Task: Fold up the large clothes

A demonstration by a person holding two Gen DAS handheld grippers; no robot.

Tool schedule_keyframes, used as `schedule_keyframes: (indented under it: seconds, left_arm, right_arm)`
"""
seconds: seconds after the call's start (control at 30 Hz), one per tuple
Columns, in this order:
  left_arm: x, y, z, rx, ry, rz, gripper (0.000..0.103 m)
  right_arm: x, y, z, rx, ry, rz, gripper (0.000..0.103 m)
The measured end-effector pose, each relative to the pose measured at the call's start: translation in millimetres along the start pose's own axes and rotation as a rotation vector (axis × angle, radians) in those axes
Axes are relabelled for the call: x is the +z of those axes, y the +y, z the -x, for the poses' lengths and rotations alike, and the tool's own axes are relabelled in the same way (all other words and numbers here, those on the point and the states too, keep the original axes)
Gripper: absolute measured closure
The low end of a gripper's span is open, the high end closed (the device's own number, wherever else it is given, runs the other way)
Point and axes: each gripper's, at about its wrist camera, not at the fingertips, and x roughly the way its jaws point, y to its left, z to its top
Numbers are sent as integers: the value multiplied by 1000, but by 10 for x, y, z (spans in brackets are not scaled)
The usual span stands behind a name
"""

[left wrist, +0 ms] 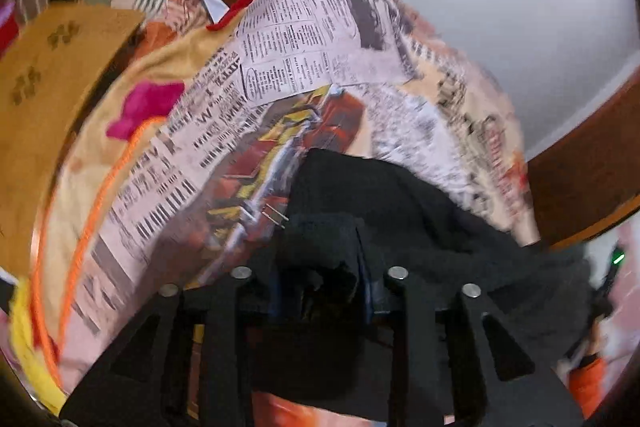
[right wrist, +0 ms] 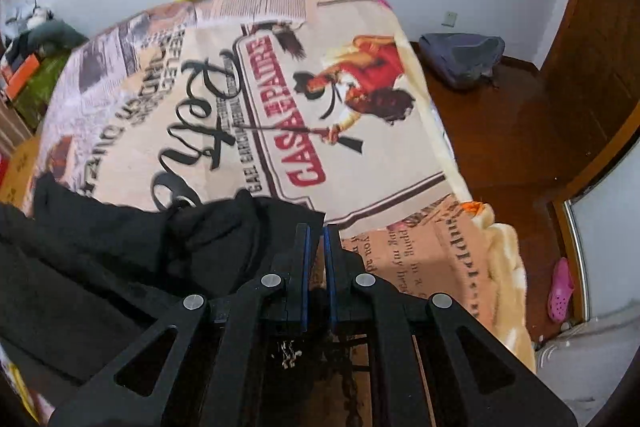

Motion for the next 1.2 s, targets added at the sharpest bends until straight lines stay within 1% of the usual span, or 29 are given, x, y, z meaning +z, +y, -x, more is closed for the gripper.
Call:
schedule_keyframes:
  seconds: [0.07,0.17,0.23,0.27,0.3,0.37,0.4,0.43,0.5,0.53,0.63,0.73,0.77,0.87,1.0,1.1,1.2]
  left_arm:
    - [-19,-93,50,52,-17,-62,70]
    - [-12,-158,186,104,-32,-107,69]
    - [-3,-202,338,126,-51,-128,68]
    - [-2,-228,441,134,-68,-134,63]
    - [-2,-259,541,135,-90,-137,54]
    - [-23,-308,745,116,-138,-146,43]
    - [-41,-346,859,101,-162,-159,43]
    - [-55,-384,937,95,-175,-167,43]
    - [-104,-490,1065,96,-182,-196,43]
    - [-136,-550,1104,97,-182,-214,43]
    - [-277,-783,1170,95,-167,-287,43]
    - [-453,-1007,1171,48,-134,-348,42]
    - [-529,-1100,1158,27,-124,-372,42]
    - [-714,-1313,1088,2,-104,-427,42]
    - [-935,-1599,872,-34,-47,-500,42]
    - [-1044,-1741,693,-42,-35,-550,42]
    - [-1059,-1800,430,-31,-11,-566,42]
  right_arm:
    - [1,-2,27,13,-15,3,97]
    - [31,-30,181,7,-31,-1,96]
    - [66,-44,374,-13,-42,0,96]
    - [85,-40,433,-16,-52,0,96]
    - [93,-43,567,-10,-73,-2,95]
    - [100,-22,790,2,-121,-6,88]
    - [95,-4,908,7,-141,-7,77]
    - [74,21,1063,18,-167,-10,63]
    - [19,97,1285,46,-217,-3,53]
    - [-29,165,1431,62,-247,10,53]
    - [-118,385,1655,111,-258,52,53]
    - [-236,646,1822,172,-272,92,53]
    - [-274,713,1838,185,-272,103,53]
    - [-388,941,1809,251,-249,141,53]
    - [-496,1198,1591,309,-191,178,53]
    - [-586,1345,1396,312,-162,202,53]
    - [-644,1483,1149,302,-109,242,53]
